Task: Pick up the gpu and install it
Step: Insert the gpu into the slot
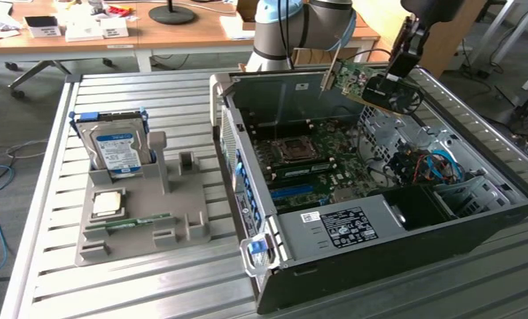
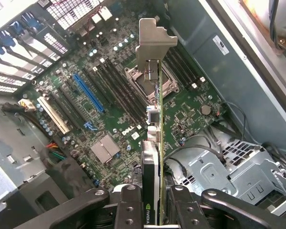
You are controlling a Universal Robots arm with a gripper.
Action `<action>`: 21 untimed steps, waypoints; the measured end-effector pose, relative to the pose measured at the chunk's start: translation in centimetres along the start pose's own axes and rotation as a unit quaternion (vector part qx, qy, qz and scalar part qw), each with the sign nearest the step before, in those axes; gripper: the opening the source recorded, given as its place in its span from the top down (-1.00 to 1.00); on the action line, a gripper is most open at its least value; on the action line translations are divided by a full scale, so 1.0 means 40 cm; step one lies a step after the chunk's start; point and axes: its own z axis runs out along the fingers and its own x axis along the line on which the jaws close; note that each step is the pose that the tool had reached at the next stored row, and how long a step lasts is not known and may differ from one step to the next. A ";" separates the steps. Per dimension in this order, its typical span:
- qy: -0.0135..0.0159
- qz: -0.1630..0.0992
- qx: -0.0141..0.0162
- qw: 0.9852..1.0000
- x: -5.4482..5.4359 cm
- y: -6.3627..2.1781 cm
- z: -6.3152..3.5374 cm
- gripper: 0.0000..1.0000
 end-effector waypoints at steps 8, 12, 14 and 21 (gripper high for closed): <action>0.001 -0.032 -0.001 0.999 0.000 0.000 0.000 0.47; 0.003 -0.057 -0.001 0.998 0.000 0.000 0.000 0.47; 0.003 -0.069 -0.002 0.998 0.000 0.000 0.000 0.47; 0.005 -0.116 -0.003 0.993 0.000 0.000 0.000 0.47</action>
